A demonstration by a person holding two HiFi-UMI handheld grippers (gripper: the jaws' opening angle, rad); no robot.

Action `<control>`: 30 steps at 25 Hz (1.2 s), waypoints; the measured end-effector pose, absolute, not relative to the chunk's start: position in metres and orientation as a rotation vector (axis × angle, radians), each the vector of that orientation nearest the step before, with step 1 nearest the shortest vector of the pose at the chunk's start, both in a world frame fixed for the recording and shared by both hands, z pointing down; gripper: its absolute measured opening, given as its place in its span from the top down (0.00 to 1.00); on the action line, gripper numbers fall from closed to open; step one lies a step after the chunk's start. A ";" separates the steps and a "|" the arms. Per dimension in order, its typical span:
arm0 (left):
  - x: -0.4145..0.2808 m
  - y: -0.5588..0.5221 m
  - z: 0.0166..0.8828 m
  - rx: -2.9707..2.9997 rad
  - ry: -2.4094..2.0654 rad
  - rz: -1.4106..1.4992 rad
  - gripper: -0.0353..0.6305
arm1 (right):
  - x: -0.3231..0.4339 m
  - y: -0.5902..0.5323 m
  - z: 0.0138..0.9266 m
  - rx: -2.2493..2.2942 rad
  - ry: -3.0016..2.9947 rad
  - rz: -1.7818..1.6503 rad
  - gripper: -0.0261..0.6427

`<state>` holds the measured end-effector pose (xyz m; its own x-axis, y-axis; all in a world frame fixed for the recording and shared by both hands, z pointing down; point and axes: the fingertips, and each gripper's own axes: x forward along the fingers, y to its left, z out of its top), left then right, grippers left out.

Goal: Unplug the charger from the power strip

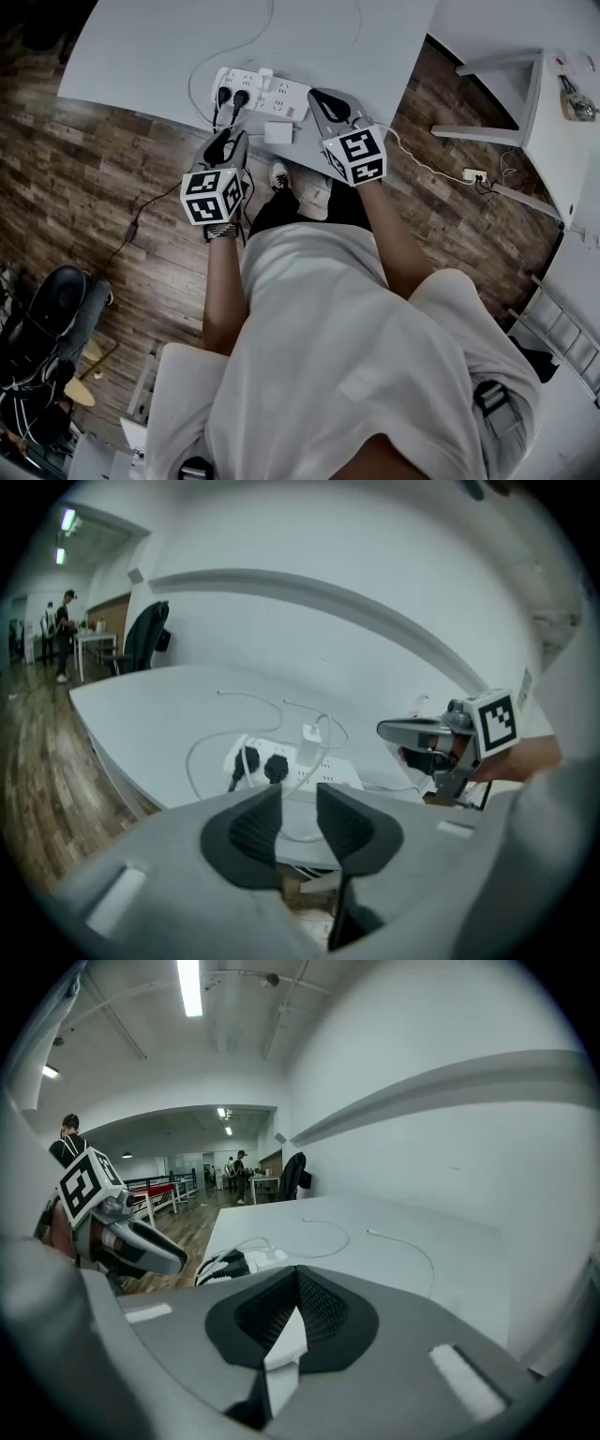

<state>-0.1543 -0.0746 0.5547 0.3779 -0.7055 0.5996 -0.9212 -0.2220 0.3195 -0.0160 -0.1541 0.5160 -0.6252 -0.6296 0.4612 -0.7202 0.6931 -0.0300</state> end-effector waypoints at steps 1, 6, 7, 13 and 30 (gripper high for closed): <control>-0.161 -0.076 0.543 2.032 -1.441 0.445 0.81 | -0.016 -0.155 0.505 1.064 -2.499 0.279 0.96; -0.180 -0.081 0.487 2.156 -1.578 0.456 0.94 | -0.011 -0.150 0.441 1.152 -2.577 0.177 0.96; -0.183 -0.083 0.477 2.172 -1.596 0.450 0.94 | -0.011 -0.147 0.428 1.160 -2.595 0.154 0.96; -0.176 -0.097 0.420 2.262 -1.698 0.386 0.94 | -0.003 -0.142 0.363 1.188 -2.697 0.066 0.96; -0.100 -0.058 0.269 2.573 -1.904 0.345 0.94 | 0.047 -0.080 0.234 1.238 -2.787 -0.184 0.96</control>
